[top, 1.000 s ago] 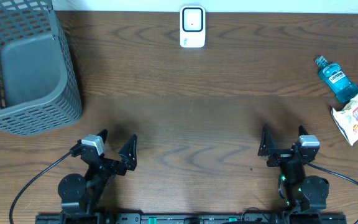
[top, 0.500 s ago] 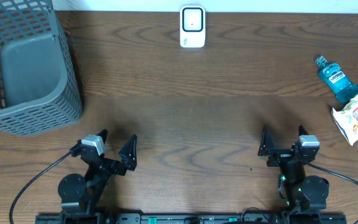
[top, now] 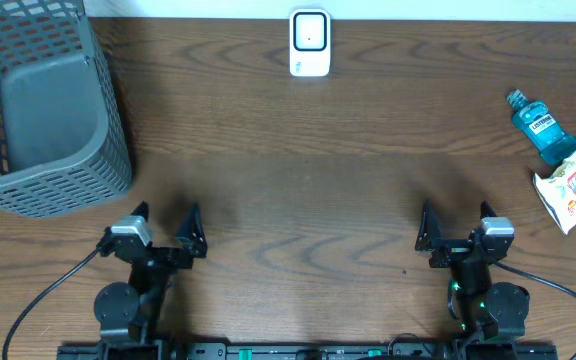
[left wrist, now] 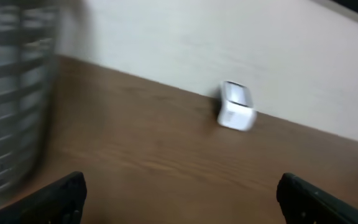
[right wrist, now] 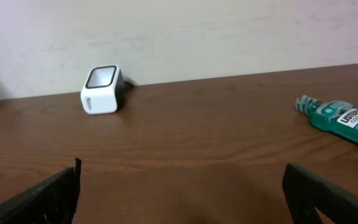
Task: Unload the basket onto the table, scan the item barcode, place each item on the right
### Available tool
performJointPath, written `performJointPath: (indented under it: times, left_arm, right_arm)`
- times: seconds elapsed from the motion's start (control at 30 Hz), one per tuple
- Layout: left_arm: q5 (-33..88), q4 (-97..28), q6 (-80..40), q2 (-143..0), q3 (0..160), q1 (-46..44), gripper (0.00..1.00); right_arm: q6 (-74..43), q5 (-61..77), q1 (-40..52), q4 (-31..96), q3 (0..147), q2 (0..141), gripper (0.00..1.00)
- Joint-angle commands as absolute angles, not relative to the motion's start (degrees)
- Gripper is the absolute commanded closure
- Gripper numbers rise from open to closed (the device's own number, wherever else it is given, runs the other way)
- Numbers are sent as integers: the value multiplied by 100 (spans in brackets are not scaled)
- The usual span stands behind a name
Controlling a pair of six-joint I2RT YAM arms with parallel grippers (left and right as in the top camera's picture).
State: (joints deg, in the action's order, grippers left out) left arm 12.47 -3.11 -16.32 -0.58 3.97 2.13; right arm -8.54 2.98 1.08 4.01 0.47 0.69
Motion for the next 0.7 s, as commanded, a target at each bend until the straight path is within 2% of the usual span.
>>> performJointPath:
  times: [0.0, 0.13, 0.67]
  left_arm:
    - [34, -292, -2014, -12, 233, 189, 2]
    - [-303, -432, -2008, -10, 23, 185, 2]
    - [-261, -397, -1721, -10, 23, 119, 2]
  right_arm:
    - [-893, 270, 99, 410, 32, 32, 1]
    - [-893, 270, 99, 410, 32, 32, 1]
    - [-893, 270, 102, 410, 32, 32, 1]
